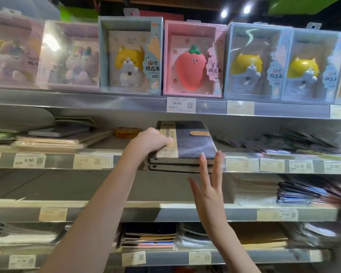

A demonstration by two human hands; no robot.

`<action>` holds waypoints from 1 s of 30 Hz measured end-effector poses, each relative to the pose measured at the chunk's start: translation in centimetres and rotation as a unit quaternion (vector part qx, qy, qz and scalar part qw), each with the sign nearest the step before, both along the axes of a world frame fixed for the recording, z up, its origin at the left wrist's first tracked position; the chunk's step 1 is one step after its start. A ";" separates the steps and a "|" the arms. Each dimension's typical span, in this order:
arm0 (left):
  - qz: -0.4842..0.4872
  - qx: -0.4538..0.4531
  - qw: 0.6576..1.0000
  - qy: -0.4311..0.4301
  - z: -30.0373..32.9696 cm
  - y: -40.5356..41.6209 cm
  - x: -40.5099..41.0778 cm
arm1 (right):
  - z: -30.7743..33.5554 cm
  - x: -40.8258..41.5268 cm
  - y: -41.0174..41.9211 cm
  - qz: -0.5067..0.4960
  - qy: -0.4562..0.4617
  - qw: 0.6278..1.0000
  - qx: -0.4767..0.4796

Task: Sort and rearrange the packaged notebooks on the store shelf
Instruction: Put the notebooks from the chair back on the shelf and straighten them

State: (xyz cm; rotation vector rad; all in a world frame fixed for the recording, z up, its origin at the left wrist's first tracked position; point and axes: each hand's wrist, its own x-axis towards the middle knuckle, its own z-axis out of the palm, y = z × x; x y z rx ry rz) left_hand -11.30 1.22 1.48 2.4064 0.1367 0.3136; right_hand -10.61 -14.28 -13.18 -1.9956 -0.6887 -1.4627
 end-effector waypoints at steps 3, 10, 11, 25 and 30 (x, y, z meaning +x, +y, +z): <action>-0.019 -0.044 0.999 -0.010 1.3 0.8 -0.5 | 2.1 0.5 0.5 0.005 -0.019 1.000 0.018; -0.126 -0.170 0.919 -0.334 -5.0 0.1 -4.8 | 3.7 1.9 0.9 -0.023 -0.052 0.997 0.045; -0.113 -0.145 0.913 -0.364 -5.8 -0.4 -4.5 | 3.9 2.2 1.0 -0.021 -0.051 0.998 0.043; -0.031 -0.065 0.926 -0.369 -6.1 -1.2 5.0 | 5.3 10.2 1.0 -0.051 0.000 0.998 -0.021; -0.004 0.005 0.947 -0.321 -5.5 -1.3 7.4 | 5.8 12.7 0.2 -0.163 0.042 0.983 -0.069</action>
